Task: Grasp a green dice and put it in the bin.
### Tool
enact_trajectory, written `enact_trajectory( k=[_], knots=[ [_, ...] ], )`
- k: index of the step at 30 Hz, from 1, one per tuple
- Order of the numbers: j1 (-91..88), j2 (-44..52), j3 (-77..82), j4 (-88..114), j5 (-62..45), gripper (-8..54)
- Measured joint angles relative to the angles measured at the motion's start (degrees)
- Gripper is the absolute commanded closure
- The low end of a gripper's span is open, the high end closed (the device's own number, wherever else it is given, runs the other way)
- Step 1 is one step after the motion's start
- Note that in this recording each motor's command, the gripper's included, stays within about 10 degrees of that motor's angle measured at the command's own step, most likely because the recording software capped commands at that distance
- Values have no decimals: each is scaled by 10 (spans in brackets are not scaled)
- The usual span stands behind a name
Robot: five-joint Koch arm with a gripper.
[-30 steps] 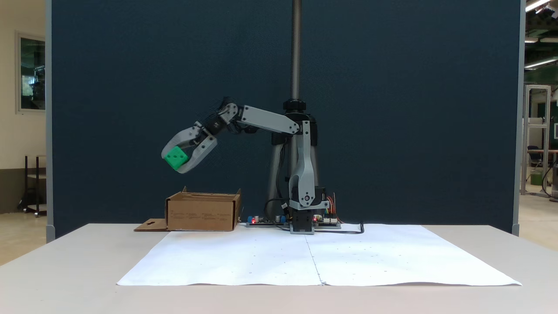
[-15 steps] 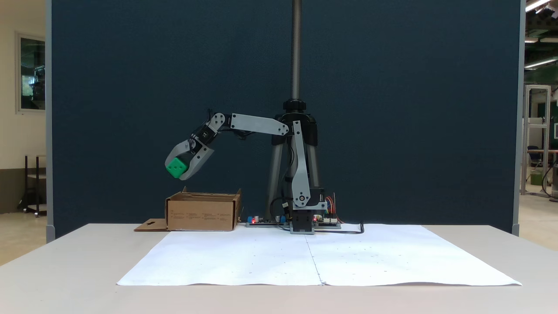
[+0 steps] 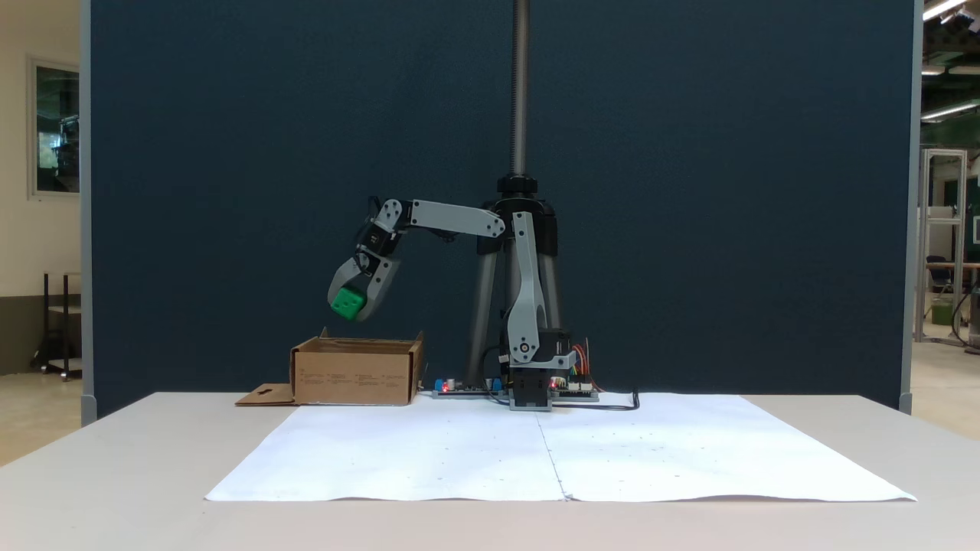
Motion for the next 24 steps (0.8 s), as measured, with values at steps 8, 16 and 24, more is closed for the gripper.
enact_trajectory(
  k=[8,16,24],
  knots=[
    [2,46,83,25,-54,333],
    [-4,44,98,25,-69,93],
    [-14,42,98,20,-69,54]
  ],
)
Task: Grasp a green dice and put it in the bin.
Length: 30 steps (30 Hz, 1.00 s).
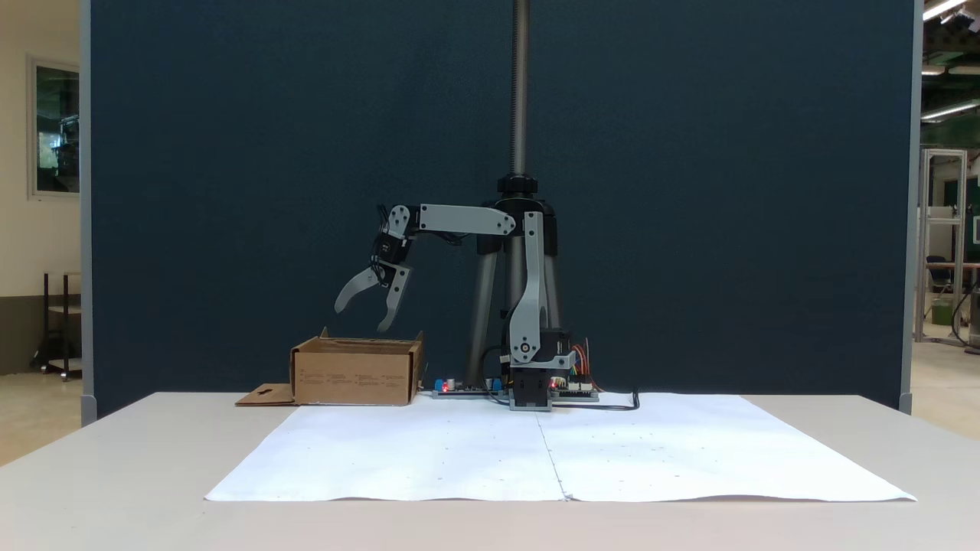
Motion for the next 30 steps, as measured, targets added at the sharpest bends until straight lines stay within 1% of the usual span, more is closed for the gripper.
enact_trajectory(
  k=[6,12,15,23,25,27,30],
  knots=[
    [-23,0,0,-11,0,54],
    [-121,3,0,-74,0,54],
    [-171,19,0,-91,9,54],
    [-251,144,0,-93,156,54],
    [-290,163,0,-93,172,52],
    [-332,171,0,-93,182,28],
    [-393,176,0,-115,193,28]
  ],
)
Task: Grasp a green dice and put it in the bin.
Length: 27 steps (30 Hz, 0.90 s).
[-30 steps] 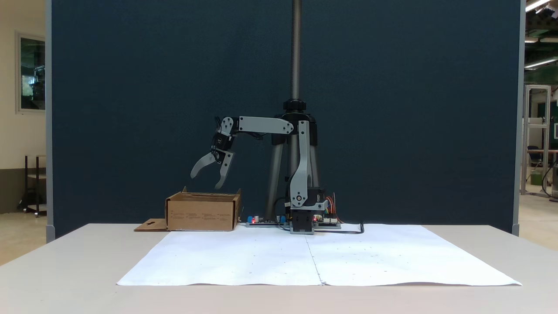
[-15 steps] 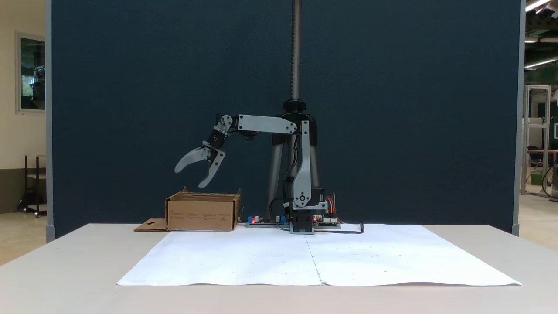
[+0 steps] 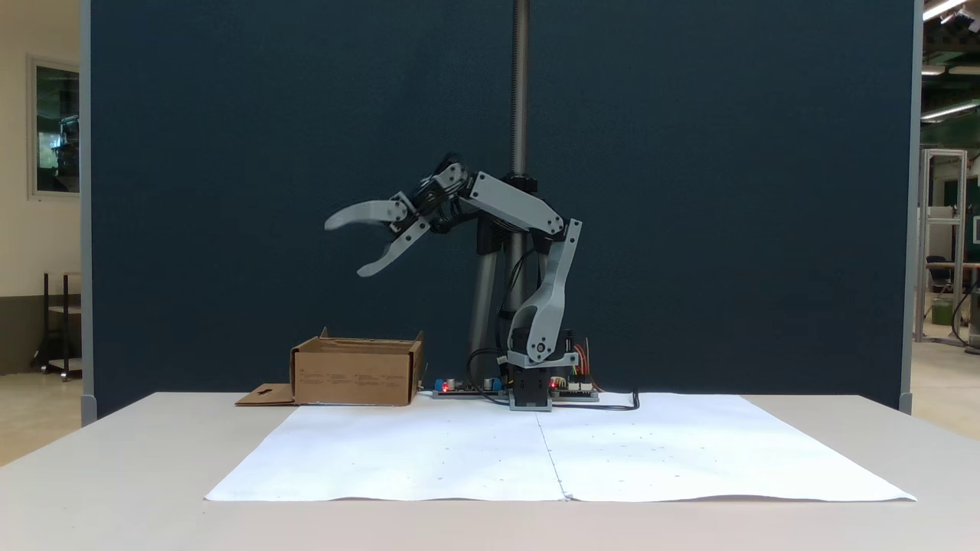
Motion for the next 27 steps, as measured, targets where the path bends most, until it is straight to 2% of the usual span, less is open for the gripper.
enact_trajectory(
  k=[13,22,27],
  knots=[
    [-276,7,65,-42,4,7],
    [-425,64,267,-159,4,2],
    [-533,134,449,-270,4,4]
  ],
)
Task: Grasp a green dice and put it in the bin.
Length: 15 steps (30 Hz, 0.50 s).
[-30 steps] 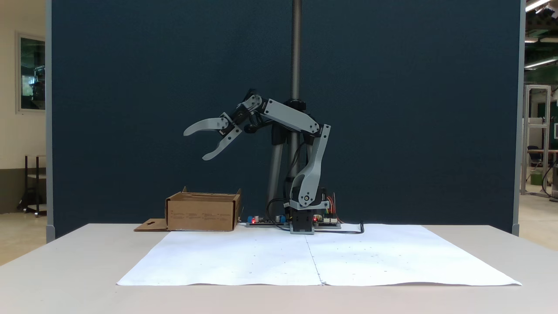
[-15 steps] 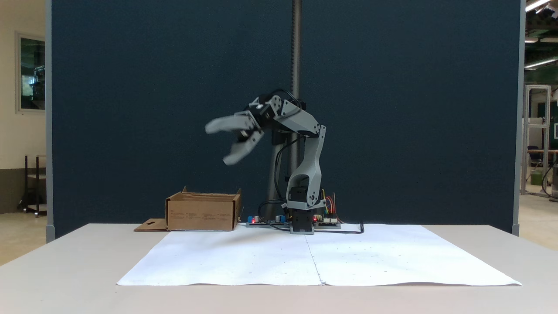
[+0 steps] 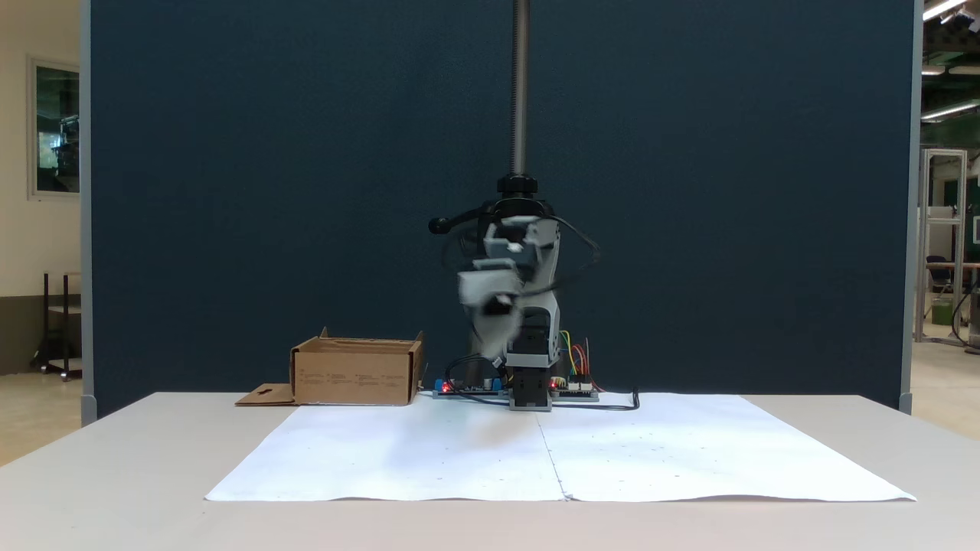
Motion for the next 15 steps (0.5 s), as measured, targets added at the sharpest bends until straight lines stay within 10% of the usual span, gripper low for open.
enact_trajectory(
  k=[15],
  knots=[
    [-105,101,353,-279,-1,5]
  ],
)
